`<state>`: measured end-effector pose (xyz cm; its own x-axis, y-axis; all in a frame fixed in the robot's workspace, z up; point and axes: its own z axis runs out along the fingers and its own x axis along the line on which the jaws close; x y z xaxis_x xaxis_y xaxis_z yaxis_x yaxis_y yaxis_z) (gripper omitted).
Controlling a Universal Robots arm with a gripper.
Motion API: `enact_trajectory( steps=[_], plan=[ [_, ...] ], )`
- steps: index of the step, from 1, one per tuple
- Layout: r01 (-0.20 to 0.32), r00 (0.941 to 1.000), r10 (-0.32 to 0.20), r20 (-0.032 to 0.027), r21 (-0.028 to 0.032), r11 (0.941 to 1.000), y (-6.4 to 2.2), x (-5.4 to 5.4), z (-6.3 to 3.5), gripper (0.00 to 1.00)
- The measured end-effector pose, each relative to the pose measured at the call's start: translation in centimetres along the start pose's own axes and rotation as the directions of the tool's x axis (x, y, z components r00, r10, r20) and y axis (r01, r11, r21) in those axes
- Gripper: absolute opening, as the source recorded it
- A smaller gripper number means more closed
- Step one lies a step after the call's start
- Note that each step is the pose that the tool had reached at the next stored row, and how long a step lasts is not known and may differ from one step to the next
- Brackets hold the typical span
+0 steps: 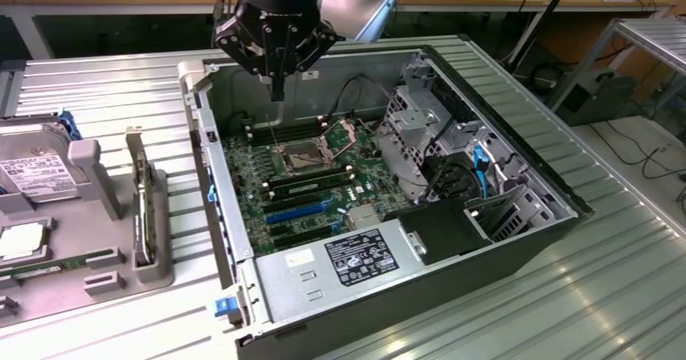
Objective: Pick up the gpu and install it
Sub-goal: 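Reach for the gpu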
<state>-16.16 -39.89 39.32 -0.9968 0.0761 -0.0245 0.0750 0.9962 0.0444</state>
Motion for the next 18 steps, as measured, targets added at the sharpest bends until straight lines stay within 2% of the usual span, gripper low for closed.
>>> enact_trajectory(
  steps=[9, 18],
  plan=[
    [0.000, 1.0000, 0.000, 0.0000, 0.0000, 1.0000, -0.02, 0.2, -0.01, 0.11],
    [0.000, 1.0000, 0.000, 0.0000, 0.0000, 1.0000, -0.16, 2.1, -0.06, 0.11]
  ],
)
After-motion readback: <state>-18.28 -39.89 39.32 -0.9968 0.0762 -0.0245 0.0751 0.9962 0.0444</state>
